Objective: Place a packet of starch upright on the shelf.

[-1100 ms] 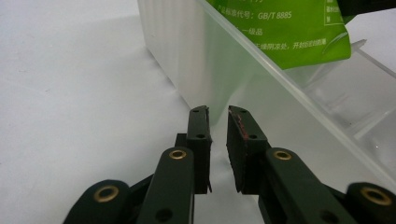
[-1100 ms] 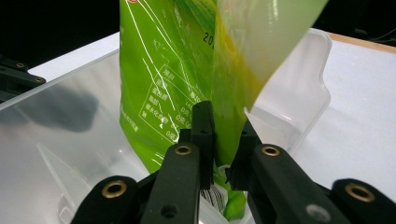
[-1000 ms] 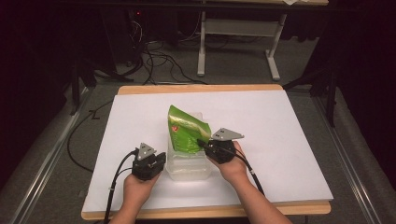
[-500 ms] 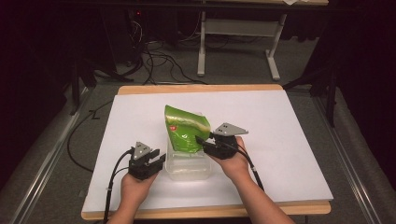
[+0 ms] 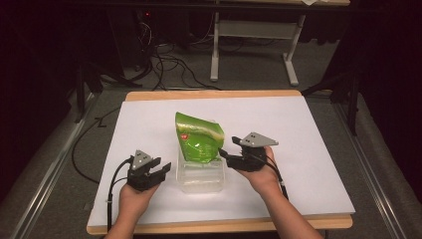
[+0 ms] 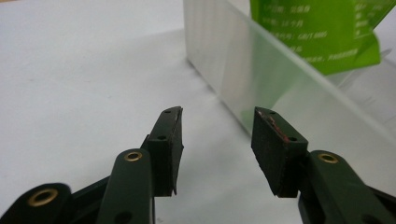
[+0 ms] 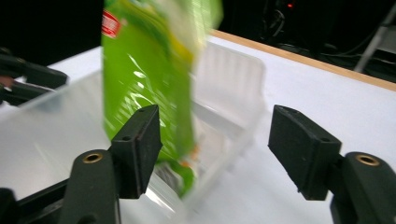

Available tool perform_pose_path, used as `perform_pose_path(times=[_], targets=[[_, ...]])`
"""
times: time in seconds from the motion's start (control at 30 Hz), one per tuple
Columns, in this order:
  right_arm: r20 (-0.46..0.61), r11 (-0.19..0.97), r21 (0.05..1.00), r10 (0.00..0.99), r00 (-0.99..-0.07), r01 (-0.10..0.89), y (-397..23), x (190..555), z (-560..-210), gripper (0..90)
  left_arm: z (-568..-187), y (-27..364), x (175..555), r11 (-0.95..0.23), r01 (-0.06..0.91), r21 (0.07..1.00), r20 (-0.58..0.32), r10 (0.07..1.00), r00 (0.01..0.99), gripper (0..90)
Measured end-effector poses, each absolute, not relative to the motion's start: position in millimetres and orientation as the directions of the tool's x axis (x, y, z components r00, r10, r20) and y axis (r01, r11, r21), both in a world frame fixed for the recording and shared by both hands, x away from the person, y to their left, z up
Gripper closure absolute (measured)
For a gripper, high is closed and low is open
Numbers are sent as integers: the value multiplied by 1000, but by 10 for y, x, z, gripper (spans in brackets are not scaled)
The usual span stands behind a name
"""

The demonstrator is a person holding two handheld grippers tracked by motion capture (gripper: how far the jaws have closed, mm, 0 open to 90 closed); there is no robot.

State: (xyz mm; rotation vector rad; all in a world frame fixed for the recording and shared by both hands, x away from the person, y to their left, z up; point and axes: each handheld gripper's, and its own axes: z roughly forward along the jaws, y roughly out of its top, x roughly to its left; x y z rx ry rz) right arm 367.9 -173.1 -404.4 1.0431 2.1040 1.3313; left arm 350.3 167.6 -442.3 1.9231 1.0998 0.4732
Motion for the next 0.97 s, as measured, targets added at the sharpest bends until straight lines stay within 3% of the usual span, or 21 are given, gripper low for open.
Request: perform_pose_path(times=[0.57,0.97], targets=[[46,202,895,846,-531,398,-2716,3227,-4275,380,-4416,1809,3489,-230,534,814,-111,840,530,508],[52,204,888,847,-529,413,-2740,3257,-4307,366,-4388,1722,3478,-202,545,814,-143,839,525,496]])
